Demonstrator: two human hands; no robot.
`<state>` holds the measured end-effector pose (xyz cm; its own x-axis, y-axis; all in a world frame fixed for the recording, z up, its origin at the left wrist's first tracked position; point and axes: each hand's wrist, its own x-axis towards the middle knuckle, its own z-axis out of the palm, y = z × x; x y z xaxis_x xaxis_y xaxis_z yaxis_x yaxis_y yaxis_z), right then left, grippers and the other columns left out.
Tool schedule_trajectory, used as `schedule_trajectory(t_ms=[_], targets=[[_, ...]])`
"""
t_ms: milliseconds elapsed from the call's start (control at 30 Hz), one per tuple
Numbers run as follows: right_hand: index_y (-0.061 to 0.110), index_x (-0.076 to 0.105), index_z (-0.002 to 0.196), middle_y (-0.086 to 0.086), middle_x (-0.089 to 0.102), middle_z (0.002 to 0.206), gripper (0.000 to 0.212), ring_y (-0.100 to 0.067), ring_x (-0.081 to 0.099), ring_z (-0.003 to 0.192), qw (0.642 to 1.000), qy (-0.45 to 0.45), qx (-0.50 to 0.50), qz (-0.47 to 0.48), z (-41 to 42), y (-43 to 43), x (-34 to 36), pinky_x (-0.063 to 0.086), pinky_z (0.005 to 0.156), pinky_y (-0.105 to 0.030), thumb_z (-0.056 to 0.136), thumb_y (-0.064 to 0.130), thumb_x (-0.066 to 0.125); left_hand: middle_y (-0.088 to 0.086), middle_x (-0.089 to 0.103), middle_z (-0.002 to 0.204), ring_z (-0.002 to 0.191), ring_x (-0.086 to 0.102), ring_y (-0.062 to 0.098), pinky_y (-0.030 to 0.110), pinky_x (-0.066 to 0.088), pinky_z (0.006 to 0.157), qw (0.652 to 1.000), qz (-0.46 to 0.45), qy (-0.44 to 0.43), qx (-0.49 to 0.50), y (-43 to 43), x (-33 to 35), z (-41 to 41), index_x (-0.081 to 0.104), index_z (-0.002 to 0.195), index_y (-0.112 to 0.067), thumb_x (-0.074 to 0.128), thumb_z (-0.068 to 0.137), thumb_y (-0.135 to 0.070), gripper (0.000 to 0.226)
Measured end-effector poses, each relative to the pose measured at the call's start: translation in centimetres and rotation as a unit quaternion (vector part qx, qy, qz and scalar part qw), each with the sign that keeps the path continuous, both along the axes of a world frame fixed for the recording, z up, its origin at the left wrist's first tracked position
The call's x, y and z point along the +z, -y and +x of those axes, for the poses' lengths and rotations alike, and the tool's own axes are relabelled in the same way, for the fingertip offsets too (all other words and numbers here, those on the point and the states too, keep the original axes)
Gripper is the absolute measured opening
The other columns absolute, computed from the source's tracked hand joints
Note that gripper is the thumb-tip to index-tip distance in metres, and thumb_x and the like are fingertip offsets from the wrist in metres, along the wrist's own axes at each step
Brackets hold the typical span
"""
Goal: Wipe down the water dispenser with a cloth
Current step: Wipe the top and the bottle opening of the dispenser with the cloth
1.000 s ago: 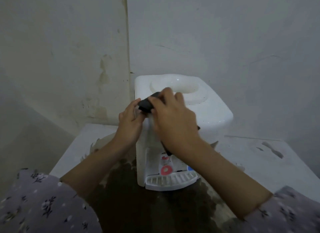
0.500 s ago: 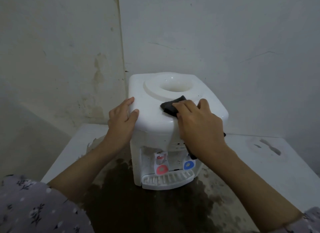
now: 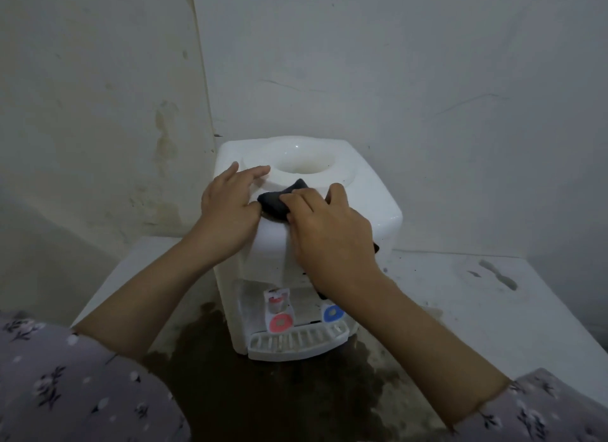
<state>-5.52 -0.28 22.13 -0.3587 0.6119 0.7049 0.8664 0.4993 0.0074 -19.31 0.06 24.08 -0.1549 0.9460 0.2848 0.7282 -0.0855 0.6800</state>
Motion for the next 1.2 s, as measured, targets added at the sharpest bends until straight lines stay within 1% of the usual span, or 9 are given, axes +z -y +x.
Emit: schedule_trajectory(t_ms=[167,267,367,433,533,700,900,1067,1200], targets=[[0.013,0.066,0.091,-0.001,0.067,0.083,0.020,-0.025,0.053,0.071,0.999,-0.008,-0.042,-0.019,4.7,-1.5,-0.5,0.028,0.040,-0.021,0.073,0.008,0.072,-0.003,0.030,0.150,0.143,0.005,0.013,0.036,0.000,0.116,0.997,0.025,-0.073,-0.032,-1.8,-0.5,1.4,0.038,0.139,-0.026,0.036,0.095,-0.004,0.049],[0.013,0.066,0.097,0.000,0.066,0.088,0.013,-0.022,0.046,0.074,0.996,-0.039,-0.065,-0.054,6.2,-2.7,0.2,0.022,0.042,-0.018,0.086,0.010,0.059,-0.006,0.030,0.150,0.143,0.004,0.014,0.037,-0.002,0.116,0.992,0.005,-0.114,-0.049,-3.2,-0.8,2.2,0.036,0.140,-0.026,0.032,0.098,-0.011,0.045],[0.016,0.061,0.109,0.003,0.062,0.103,0.020,-0.022,0.045,0.089,0.993,-0.040,-0.052,-0.095,5.9,-2.9,0.2,0.035,0.049,-0.028,0.094,0.014,0.048,-0.007,0.032,0.148,0.143,0.004,0.012,0.040,-0.008,0.114,0.987,-0.011,-0.149,-0.063,-4.1,-0.5,3.1,0.036,0.140,-0.027,0.028,0.099,-0.014,0.044],[0.015,0.064,0.102,0.003,0.064,0.098,0.016,-0.022,0.048,0.084,0.995,-0.056,-0.015,-0.077,5.2,-2.0,0.2,0.037,0.046,-0.027,0.092,0.015,0.052,-0.007,0.035,0.147,0.142,0.007,0.011,0.040,-0.010,0.113,0.986,-0.009,-0.153,-0.070,-4.4,-0.3,3.5,0.036,0.140,-0.025,0.025,0.101,-0.016,0.042],[0.014,0.068,0.090,0.001,0.067,0.085,0.014,-0.020,0.051,0.070,0.998,-0.064,-0.003,-0.011,4.3,-1.5,-0.6,0.027,0.043,-0.020,0.081,0.015,0.058,-0.005,0.039,0.144,0.140,0.012,0.012,0.042,-0.011,0.113,0.986,-0.018,-0.154,-0.064,-4.8,-0.3,3.9,0.039,0.138,-0.025,0.021,0.102,-0.022,0.041],[0.011,0.068,0.087,-0.003,0.067,0.081,0.013,-0.022,0.053,0.069,0.997,-0.068,-0.007,0.023,3.9,-1.5,-1.1,0.029,0.045,-0.020,0.078,0.014,0.058,0.001,0.050,0.130,0.131,0.028,0.018,0.047,-0.003,0.113,0.978,-0.001,-0.205,-0.037,-4.9,-0.8,4.0,0.050,0.127,-0.021,0.017,0.102,-0.024,0.042],[0.009,0.069,0.085,-0.007,0.067,0.078,0.014,-0.024,0.058,0.068,0.996,-0.084,-0.003,0.033,1.9,0.0,-1.1,0.038,0.048,-0.021,0.075,0.014,0.061,0.001,0.051,0.132,0.134,0.027,0.013,0.041,-0.004,0.115,0.980,0.043,-0.175,-0.080,-4.4,-0.8,2.4,0.054,0.128,-0.021,0.021,0.102,-0.024,0.041],[0.009,0.070,0.089,-0.008,0.067,0.080,0.033,-0.022,0.061,0.073,0.998,-0.036,-0.014,0.039,-0.2,2.0,-0.9,0.043,0.050,-0.022,0.083,0.021,0.039,-0.001,0.056,0.127,0.134,0.027,0.010,0.031,-0.007,0.113,0.976,0.073,-0.167,-0.115,-3.0,-1.1,0.3,0.060,0.121,-0.025,0.014,0.092,-0.033,0.055],[0.010,0.069,0.090,-0.007,0.066,0.080,0.023,-0.021,0.058,0.071,0.999,-0.008,-0.020,0.041,0.1,2.0,-0.8,0.031,0.051,-0.021,0.083,0.016,0.048,-0.002,0.056,0.127,0.135,0.024,0.011,0.031,-0.009,0.112,0.980,0.066,-0.143,-0.120,-2.8,-1.1,0.6,0.058,0.123,-0.023,0.022,0.103,-0.022,0.041]])
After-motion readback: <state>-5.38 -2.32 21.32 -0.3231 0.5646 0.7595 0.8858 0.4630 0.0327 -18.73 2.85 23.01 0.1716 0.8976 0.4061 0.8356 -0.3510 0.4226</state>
